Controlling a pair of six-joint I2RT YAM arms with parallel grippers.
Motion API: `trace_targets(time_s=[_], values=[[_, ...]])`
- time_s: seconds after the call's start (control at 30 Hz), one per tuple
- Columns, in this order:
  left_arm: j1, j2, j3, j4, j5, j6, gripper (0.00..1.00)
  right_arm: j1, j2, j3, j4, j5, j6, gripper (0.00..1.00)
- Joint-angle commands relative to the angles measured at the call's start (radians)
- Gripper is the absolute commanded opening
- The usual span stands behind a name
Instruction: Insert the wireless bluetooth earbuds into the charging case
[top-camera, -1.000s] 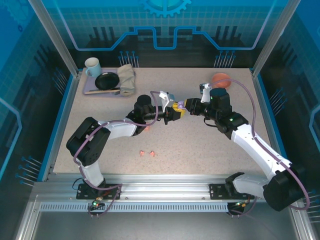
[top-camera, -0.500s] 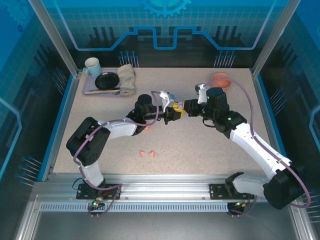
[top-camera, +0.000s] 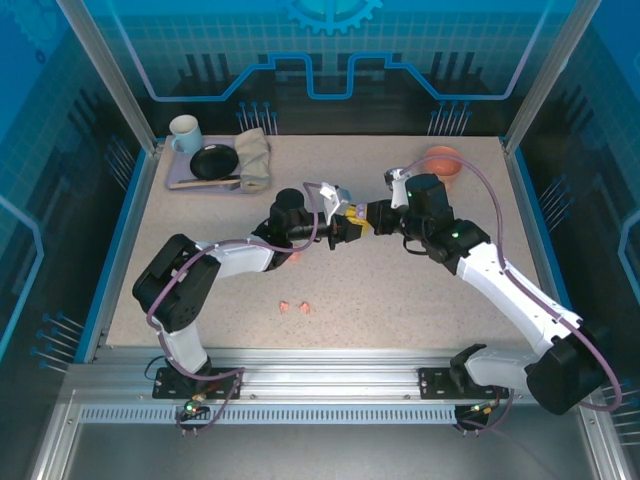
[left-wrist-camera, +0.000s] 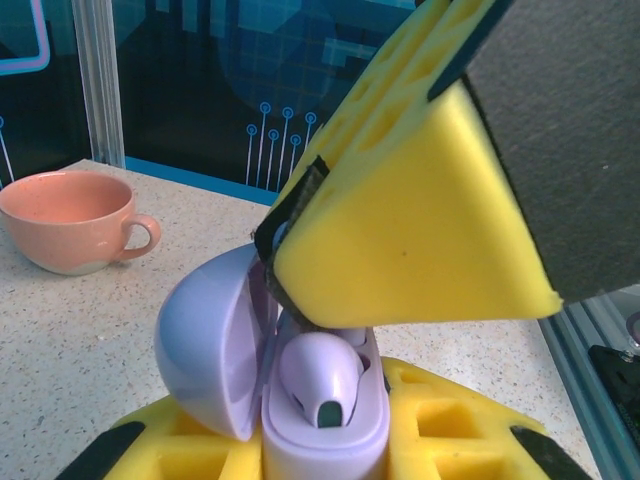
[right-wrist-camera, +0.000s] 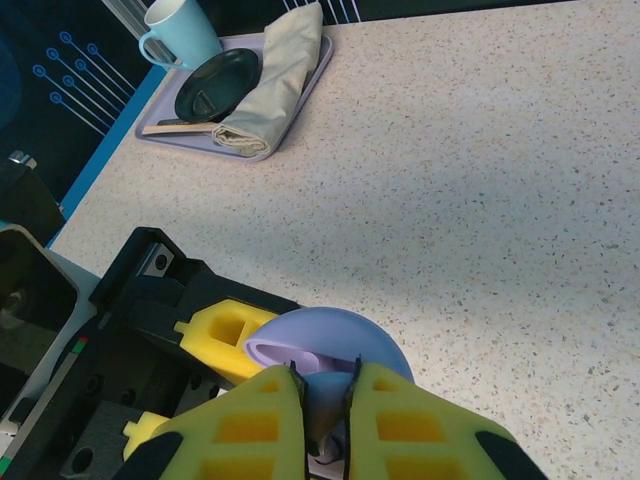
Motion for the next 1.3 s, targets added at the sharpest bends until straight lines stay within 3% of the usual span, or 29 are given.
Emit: trace_targets(time_s=[0.0,1.07,1.13,1.27], values=[[-0.011,-0.023,0.022,0.027,0.017,0.034,0.0,-0.003,-0.022,0.042,-0.019,0.008,0.015,0.12],[-0.01,-0.043,0.007,0.07,-0.024,0.033,0.0,-0.006,-0.006,-0.059,-0.033,-0.01,0.017,0.1],[-0.01,-0.041,0.007,0.072,-0.025,0.032,0.0,-0.003,-0.008,-0.059,-0.033,-0.01,0.022,0.13],[-0.01,-0.036,0.004,0.076,-0.022,0.027,0.0,-0.006,-0.01,-0.033,-0.055,0.002,0.04,0.29]])
